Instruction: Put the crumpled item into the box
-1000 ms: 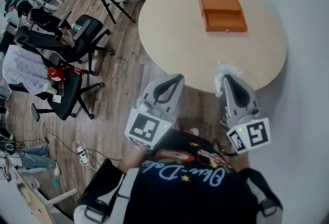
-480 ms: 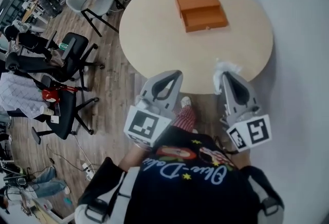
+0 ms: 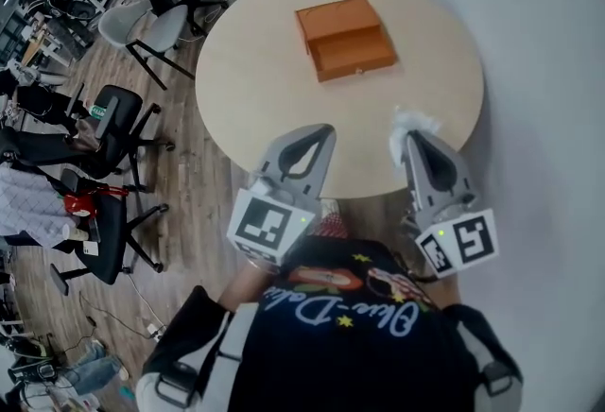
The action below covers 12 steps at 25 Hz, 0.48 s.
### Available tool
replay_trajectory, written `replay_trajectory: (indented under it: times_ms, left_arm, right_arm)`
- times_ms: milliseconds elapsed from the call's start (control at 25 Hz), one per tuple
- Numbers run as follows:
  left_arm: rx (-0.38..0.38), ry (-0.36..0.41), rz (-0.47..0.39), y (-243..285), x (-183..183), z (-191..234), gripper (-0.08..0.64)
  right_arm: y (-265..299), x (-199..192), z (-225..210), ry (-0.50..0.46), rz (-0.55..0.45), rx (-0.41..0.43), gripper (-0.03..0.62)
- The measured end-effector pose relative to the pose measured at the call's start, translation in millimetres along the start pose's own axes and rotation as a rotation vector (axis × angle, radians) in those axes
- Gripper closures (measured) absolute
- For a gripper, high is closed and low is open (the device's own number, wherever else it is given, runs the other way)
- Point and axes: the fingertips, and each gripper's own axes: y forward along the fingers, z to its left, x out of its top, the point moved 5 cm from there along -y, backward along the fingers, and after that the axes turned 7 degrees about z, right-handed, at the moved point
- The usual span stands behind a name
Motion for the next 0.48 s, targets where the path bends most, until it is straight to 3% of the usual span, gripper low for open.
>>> replay_trajectory:
  times_ms: [480]
  left_arm:
    - [0.016,-0.013,0.008,44,-3,36,0.568]
  right_arm:
    - [45,6,-30,-0.018,0.03,0.01,0.592]
